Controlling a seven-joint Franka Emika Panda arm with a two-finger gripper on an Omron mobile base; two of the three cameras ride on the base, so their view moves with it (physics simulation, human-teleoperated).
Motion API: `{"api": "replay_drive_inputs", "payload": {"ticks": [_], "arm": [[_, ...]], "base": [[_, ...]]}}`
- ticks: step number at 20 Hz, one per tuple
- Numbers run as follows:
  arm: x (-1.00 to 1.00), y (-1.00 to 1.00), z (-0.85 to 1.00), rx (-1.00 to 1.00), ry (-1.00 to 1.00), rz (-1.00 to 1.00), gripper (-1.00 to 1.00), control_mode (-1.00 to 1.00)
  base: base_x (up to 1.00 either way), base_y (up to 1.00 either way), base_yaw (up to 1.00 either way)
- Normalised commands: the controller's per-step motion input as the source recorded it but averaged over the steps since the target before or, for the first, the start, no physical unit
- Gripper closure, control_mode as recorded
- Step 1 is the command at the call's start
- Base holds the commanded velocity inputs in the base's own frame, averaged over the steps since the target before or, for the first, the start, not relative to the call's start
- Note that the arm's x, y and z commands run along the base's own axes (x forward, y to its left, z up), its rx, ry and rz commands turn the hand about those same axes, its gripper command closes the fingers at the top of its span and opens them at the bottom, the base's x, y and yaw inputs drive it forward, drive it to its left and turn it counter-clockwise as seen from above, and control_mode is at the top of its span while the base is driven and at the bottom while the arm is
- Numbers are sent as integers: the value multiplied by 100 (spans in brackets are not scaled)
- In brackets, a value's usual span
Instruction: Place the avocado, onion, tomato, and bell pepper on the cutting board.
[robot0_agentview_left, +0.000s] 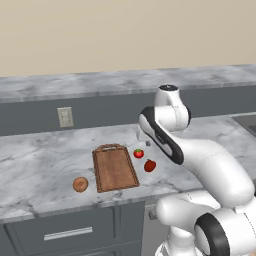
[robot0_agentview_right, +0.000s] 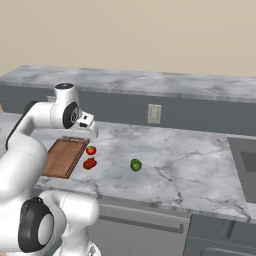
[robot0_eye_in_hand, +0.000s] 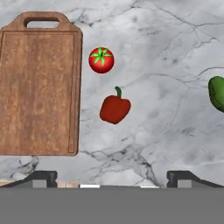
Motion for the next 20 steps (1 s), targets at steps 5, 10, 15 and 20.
{"api": "replay_drive_inputs", "payload": {"ticks": [5, 10, 15, 20], "arm": [[22, 0, -31, 0, 6, 0, -100, -100], [13, 0, -33, 0, 5, 0, -100, -100], [9, 0, -35, 0, 5, 0, -100, -100], [10, 0, -35, 0, 6, 0, -100, -100]], "base": [[0, 0, 0], [0, 0, 0], [0, 0, 0], [0, 0, 0]]}}
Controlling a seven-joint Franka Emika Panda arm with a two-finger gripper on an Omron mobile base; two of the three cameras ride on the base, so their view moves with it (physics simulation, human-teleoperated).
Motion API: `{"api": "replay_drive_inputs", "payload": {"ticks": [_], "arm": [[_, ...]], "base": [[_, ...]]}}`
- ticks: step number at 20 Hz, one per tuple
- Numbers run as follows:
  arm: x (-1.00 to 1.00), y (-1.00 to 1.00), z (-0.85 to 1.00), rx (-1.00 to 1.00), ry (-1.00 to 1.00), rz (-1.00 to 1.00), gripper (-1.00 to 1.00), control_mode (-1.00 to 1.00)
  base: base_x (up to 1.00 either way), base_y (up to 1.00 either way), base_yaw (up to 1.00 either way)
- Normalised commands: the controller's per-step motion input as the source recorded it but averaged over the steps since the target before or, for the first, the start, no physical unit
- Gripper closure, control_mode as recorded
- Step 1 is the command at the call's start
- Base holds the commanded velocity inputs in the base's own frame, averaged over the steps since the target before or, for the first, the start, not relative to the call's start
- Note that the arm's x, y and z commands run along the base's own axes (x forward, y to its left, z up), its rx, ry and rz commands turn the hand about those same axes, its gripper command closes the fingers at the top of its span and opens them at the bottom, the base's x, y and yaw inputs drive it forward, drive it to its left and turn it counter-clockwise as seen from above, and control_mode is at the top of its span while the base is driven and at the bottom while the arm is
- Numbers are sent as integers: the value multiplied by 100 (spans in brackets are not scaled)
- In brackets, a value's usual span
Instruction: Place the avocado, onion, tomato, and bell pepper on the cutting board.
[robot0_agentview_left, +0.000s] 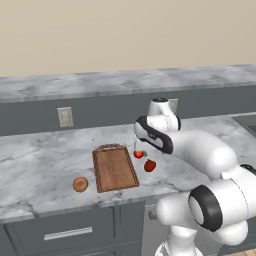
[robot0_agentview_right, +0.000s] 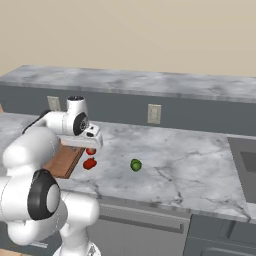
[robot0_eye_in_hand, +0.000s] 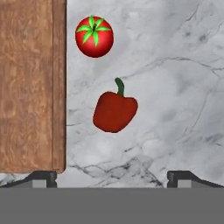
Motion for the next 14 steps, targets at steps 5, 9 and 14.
{"api": "replay_drive_inputs", "payload": {"ticks": [5, 9, 14], "arm": [[16, 0, -32, 0, 7, 0, -100, -100], [15, 0, -34, 0, 8, 0, -100, -100], [14, 0, -32, 0, 8, 0, -100, -100]], "base": [[0, 0, 0], [0, 0, 0], [0, 0, 0]]}}
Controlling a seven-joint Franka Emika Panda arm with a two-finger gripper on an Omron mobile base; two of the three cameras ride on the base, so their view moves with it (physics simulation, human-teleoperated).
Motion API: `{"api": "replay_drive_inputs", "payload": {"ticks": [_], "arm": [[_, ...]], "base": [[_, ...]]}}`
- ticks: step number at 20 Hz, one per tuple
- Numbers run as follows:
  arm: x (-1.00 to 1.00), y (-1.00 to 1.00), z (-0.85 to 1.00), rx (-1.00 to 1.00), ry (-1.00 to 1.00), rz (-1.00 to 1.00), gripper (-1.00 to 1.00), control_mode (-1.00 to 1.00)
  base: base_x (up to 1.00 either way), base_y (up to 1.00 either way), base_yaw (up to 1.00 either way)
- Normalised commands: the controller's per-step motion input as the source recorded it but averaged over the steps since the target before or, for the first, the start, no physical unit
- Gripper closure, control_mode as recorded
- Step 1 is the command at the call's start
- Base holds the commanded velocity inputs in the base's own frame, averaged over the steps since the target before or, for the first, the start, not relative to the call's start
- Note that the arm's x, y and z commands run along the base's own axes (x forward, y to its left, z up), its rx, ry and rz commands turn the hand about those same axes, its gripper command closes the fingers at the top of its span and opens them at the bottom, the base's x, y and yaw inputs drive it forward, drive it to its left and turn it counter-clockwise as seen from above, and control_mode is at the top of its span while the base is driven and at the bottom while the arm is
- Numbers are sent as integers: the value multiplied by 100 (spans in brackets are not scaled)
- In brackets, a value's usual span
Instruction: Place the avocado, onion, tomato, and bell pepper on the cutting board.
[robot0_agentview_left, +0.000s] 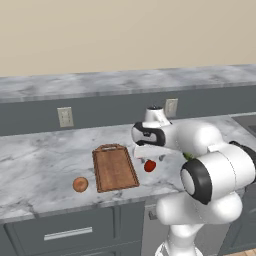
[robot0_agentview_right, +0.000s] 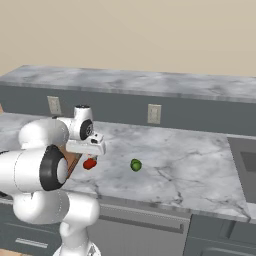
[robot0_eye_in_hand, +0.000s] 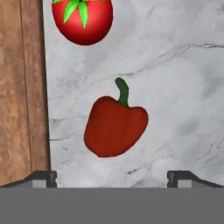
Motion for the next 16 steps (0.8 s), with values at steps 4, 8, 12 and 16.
{"api": "replay_drive_inputs", "payload": {"ticks": [4, 8, 12, 16], "arm": [[12, 0, -28, 0, 6, 0, -100, -100], [11, 0, -25, 0, 5, 0, -100, -100], [13, 0, -23, 0, 5, 0, -100, -100], [5, 0, -25, 0, 5, 0, -100, -100]], "base": [[0, 0, 0], [0, 0, 0], [0, 0, 0], [0, 0, 0]]}}
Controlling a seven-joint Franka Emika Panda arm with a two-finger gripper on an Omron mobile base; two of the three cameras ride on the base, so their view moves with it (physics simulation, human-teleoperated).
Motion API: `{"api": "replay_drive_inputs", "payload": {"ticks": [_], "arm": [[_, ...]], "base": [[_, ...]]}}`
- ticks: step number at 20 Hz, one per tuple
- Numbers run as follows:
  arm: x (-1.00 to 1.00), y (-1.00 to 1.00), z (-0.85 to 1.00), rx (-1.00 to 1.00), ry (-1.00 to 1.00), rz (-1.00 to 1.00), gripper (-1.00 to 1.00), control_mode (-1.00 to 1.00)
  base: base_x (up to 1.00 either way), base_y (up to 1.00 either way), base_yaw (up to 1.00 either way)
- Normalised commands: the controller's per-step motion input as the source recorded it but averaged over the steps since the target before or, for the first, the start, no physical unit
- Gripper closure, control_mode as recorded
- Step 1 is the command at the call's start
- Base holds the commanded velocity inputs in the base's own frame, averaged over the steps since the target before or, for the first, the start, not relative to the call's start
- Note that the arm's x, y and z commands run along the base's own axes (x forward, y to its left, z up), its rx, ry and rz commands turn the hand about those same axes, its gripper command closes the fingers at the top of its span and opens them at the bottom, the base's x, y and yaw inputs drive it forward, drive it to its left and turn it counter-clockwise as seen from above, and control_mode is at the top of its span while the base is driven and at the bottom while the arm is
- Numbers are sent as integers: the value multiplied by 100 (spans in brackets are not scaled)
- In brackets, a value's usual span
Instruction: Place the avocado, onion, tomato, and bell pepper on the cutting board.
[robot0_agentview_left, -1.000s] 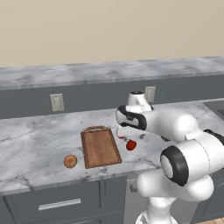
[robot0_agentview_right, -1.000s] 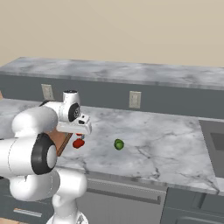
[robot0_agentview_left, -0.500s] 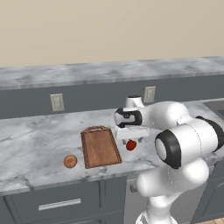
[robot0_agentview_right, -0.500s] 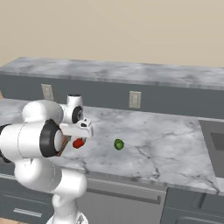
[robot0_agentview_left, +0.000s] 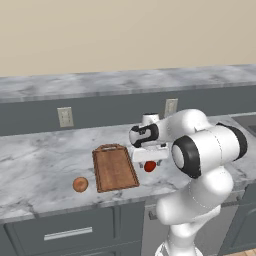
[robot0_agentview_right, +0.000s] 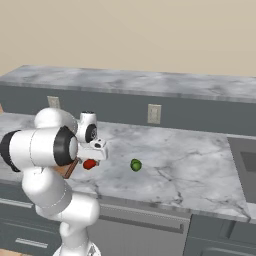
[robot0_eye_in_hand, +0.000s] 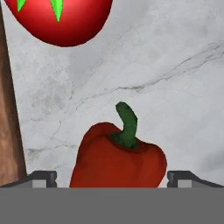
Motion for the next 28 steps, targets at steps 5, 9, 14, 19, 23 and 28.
{"api": "replay_drive_inputs", "payload": {"ticks": [5, 9, 14, 19, 23, 28], "arm": [[0, 0, -30, 0, 6, 0, 100, -100], [0, 0, -12, 1, 2, 0, 100, -100], [-35, 0, 48, 8, -6, 0, 100, -100], [-47, 13, 85, 10, -9, 0, 100, -100], [-41, 41, 79, 5, -2, 0, 100, -100], [-30, 68, 48, 1, 0, 1, 100, -100]], "base": [[0, 0, 0], [0, 0, 0], [0, 0, 0], [0, 0, 0], [0, 0, 0], [0, 0, 0]]}}
